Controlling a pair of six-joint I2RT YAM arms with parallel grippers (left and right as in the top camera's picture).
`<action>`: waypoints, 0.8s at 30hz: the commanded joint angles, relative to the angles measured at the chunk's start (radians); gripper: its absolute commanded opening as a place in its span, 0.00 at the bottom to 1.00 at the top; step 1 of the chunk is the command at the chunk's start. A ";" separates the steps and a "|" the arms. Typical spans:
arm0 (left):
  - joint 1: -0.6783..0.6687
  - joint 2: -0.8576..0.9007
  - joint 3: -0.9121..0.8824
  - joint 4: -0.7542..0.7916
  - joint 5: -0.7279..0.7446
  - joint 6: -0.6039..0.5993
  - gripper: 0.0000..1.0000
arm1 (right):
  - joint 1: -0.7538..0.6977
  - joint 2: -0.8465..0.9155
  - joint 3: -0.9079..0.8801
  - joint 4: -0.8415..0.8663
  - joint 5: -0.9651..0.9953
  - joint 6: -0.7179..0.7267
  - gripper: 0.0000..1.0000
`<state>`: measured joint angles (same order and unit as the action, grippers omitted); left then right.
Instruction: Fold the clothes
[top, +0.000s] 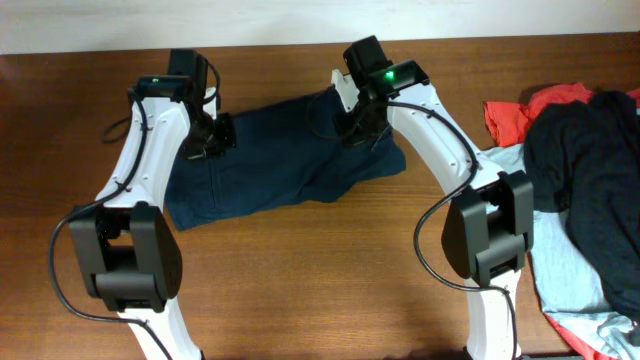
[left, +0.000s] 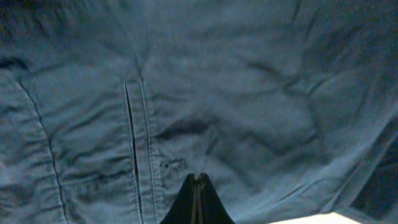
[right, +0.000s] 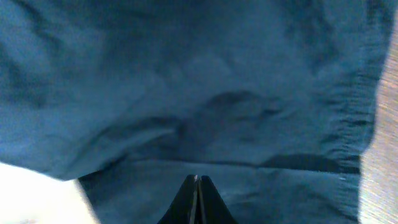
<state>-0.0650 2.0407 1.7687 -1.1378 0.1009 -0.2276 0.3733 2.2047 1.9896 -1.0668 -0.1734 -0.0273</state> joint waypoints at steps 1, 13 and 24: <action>0.004 0.024 -0.005 -0.018 0.004 0.005 0.00 | 0.004 0.050 -0.006 -0.010 0.078 -0.002 0.04; 0.009 0.026 -0.069 -0.007 -0.136 -0.021 0.00 | -0.029 0.175 -0.010 -0.018 0.080 -0.002 0.04; 0.009 0.026 -0.070 0.024 -0.154 -0.021 0.00 | -0.063 0.122 0.118 -0.169 0.077 -0.056 0.04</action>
<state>-0.0639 2.0537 1.7103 -1.1263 -0.0319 -0.2325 0.3058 2.3741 2.0464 -1.2232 -0.1081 -0.0498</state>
